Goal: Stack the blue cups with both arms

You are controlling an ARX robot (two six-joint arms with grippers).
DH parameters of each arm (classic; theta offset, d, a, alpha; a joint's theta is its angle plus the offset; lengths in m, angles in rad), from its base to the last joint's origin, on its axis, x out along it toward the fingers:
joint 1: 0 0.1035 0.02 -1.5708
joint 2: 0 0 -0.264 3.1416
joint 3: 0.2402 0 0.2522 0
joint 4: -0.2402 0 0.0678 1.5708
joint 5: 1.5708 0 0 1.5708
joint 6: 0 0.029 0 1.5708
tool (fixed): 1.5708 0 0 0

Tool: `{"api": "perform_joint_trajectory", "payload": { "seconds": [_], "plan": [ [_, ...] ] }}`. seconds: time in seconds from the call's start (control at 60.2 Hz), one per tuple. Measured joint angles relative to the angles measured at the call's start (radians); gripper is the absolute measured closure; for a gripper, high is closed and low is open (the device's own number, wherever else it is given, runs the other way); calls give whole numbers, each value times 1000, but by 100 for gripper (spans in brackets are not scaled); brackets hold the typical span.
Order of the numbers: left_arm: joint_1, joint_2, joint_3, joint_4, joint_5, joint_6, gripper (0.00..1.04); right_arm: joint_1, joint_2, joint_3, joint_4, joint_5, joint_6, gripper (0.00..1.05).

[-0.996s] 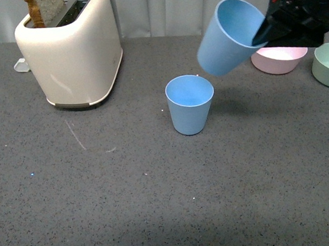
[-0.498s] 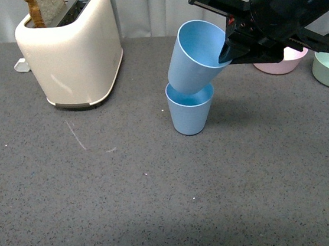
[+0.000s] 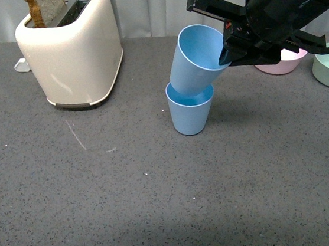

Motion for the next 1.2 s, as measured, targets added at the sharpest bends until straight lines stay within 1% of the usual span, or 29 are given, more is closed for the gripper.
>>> {"api": "perform_joint_trajectory", "payload": {
  "seconds": [0.066,0.1,0.216,0.398,0.481,0.515,0.531,0.548,0.581,0.598,0.631,0.647,0.681,0.697,0.714,0.747,0.764,0.78,0.83,0.847,0.863,0.93,1.013,1.046,1.195],
  "plan": [
    [0,0,0,0,0,0,7,0,0,0,1,-1,0,90],
    [0,0,0,0,0,0,7,0,0,0,2,-1,0,87],
    [0,0,0,0,0,0,7,0,0,0,14,2,0,67],
    [0,0,0,0,0,0,7,-7,-28,-32,76,92,-49,37],
    [0,0,0,0,0,0,7,-13,-39,-41,79,108,-59,25],
    [0,0,0,0,0,0,7,-16,-41,-41,79,108,-61,17],
    [0,0,0,0,0,0,7,-18,-41,-41,80,108,-64,12],
    [0,0,0,0,0,0,7,-17,-41,-52,108,135,-78,10],
    [0,0,0,0,0,0,7,-16,-40,-132,314,249,-146,15],
    [0,0,0,0,0,0,7,-16,-41,-154,370,280,-168,17],
    [0,0,0,0,1,0,7,-18,-42,-253,592,386,-243,24],
    [0,0,0,0,2,0,7,-19,-44,-281,645,402,-272,26],
    [0,0,0,0,0,0,7,-30,-52,-391,857,422,-343,33],
    [0,0,0,0,-1,0,7,-40,-64,-468,1016,422,-380,38],
    [0,0,0,0,-1,0,7,-48,-74,-512,1108,421,-399,42],
    [0,0,0,-1,-1,0,7,-63,-114,-579,1238,412,-428,49],
    [0,0,0,-1,0,0,7,-75,-154,-619,1307,405,-440,54],
    [0,0,0,-1,0,0,7,-82,-184,-641,1340,400,-450,58],
    [0,0,0,-1,0,0,7,-101,-254,-689,1381,385,-464,67],
    [0,0,0,-1,0,0,7,-103,-261,-694,1382,384,-464,68],
    [0,0,0,-1,0,1,7,-112,-289,-719,1389,379,-468,72],
    [0,0,0,-1,0,0,7,-131,-338,-781,1393,367,-475,83],
    [0,0,0,-1,0,0,7,-150,-384,-864,1391,338,-483,99],
    [0,0,0,-1,0,0,7,-154,-400,-883,1389,331,-483,104],
    [0,0,0,-1,0,0,7,-186,-528,-978,1368,300,-488,104]
  ]
}}
